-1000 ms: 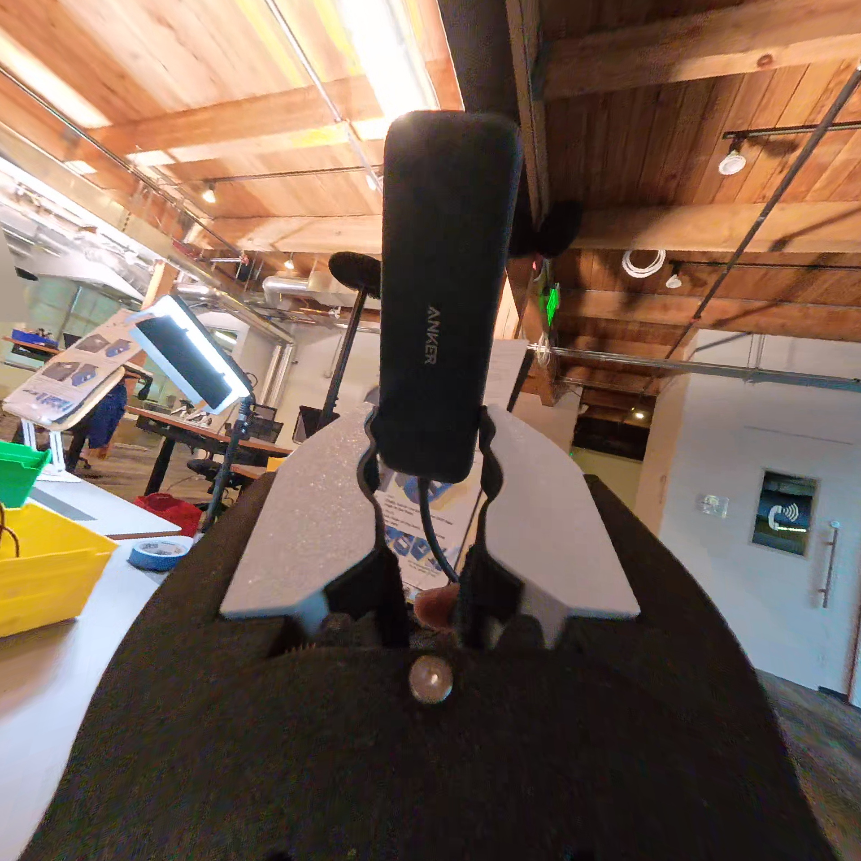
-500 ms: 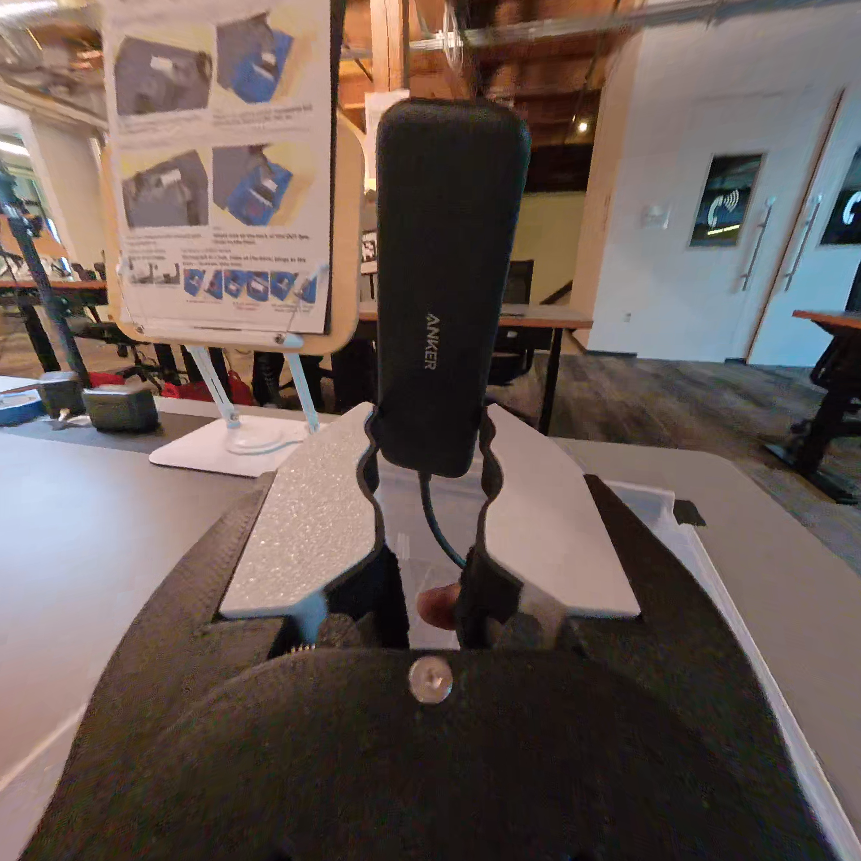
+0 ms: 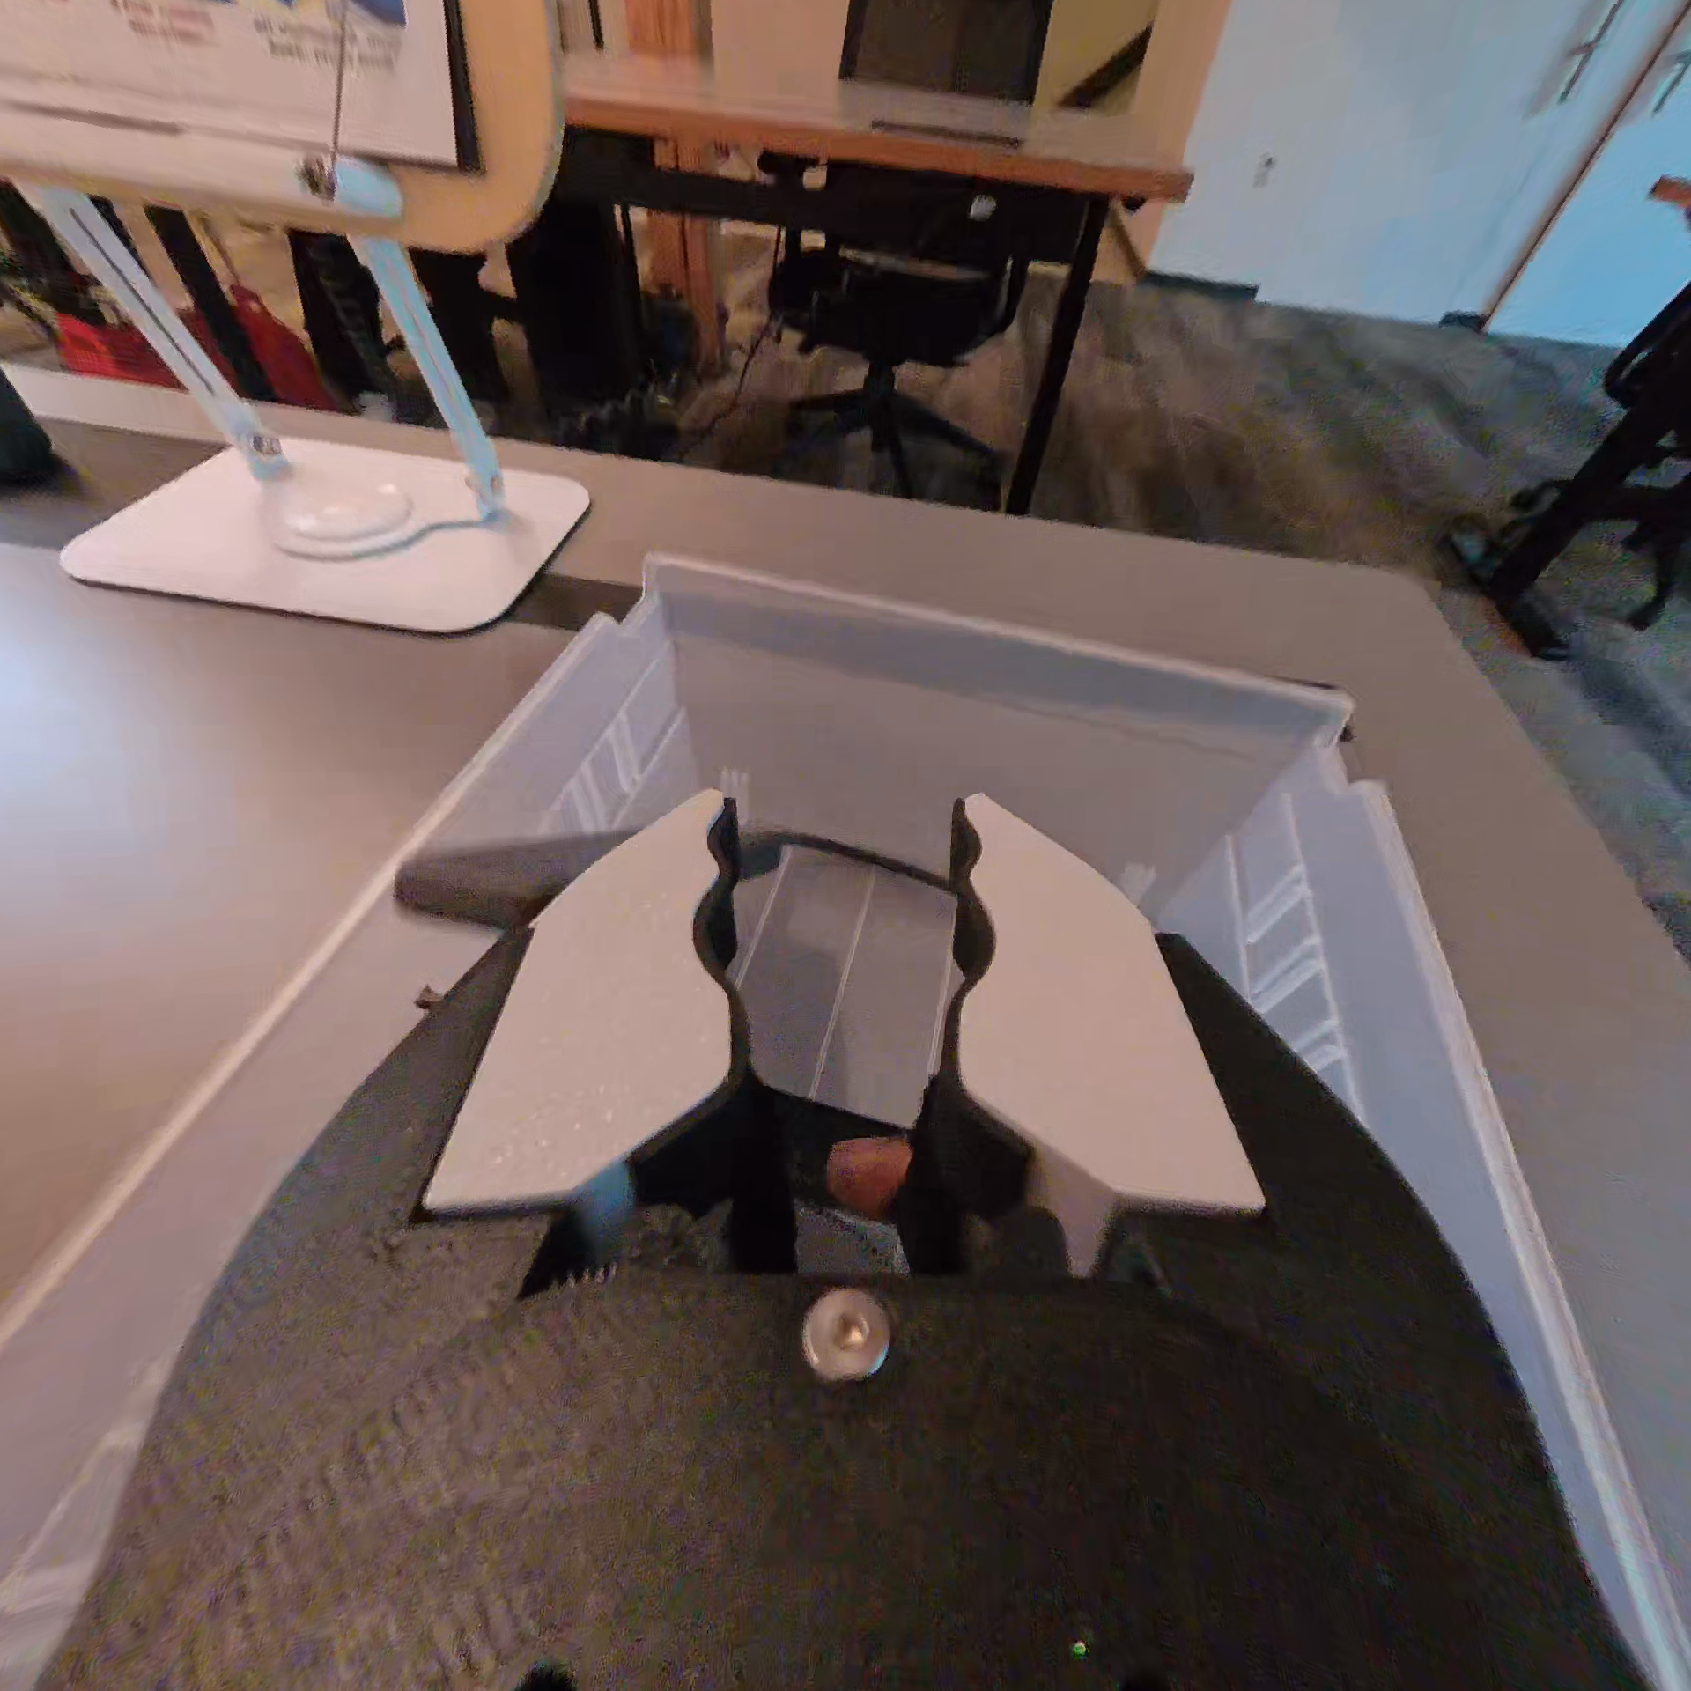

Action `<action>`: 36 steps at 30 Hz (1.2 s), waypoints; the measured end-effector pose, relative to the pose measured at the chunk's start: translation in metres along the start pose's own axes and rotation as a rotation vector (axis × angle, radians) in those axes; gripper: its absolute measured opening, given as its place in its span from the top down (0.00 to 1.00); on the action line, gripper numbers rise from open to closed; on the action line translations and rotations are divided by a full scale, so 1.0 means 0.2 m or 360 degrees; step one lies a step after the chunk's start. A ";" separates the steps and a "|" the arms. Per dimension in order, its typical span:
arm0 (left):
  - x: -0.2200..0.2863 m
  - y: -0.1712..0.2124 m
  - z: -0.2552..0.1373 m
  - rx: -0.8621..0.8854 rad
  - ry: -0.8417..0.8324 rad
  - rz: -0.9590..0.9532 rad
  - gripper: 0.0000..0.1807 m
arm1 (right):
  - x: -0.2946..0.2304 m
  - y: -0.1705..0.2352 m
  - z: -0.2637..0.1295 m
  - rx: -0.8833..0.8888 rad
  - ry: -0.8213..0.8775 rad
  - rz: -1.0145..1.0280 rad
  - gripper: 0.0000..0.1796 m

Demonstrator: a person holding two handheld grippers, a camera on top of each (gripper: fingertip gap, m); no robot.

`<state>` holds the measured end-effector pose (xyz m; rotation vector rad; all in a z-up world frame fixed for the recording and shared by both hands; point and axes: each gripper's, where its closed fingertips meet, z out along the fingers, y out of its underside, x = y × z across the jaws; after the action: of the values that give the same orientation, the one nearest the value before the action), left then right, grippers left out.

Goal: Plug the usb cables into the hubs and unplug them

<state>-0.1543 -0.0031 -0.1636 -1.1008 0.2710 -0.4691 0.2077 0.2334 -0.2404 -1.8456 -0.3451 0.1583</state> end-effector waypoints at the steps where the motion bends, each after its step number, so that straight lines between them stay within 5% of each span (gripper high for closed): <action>1: 0.00 0.00 0.00 0.0000 -0.0002 0.0000 0.46 | 0.02 -0.04 -0.02 0.0071 0.0044 -0.0002 0.75; 6: 0.00 0.00 0.00 -0.0008 -0.0001 0.0002 0.46 | 0.08 -0.32 -0.21 0.0594 0.0342 -0.0142 0.73; 11: 0.01 0.01 0.00 -0.0023 0.0008 0.0013 0.46 | -0.17 -0.68 -0.50 0.1274 0.0535 -0.0611 0.55; 16: 0.01 0.02 0.00 -0.0037 0.0013 0.0039 0.46 | -0.73 -0.85 -0.73 0.1732 0.0340 -0.1009 0.45; 20: 0.01 0.02 0.01 -0.0033 -0.0004 0.0094 0.46 | -1.19 -0.80 -0.90 0.2098 0.0022 -0.1210 0.42; 23: 0.03 0.01 0.00 -0.0030 0.0040 0.0137 0.53 | -1.44 -0.68 -0.82 0.2042 -0.0339 -0.1184 0.39; 28: 0.08 0.01 0.00 -0.0044 0.0093 0.0257 0.66 | -1.52 -0.49 -0.51 0.1677 -0.0558 -0.1043 0.37; 36: -0.15 -0.40 -0.15 0.0181 -0.0165 0.0227 0.69 | -1.53 -0.28 -0.23 0.1232 -0.0642 -0.1119 0.36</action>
<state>-0.2124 -0.0412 -0.1061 -0.9841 0.2276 -0.2957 -0.0783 0.1092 -0.1939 -0.8481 -1.0297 0.1453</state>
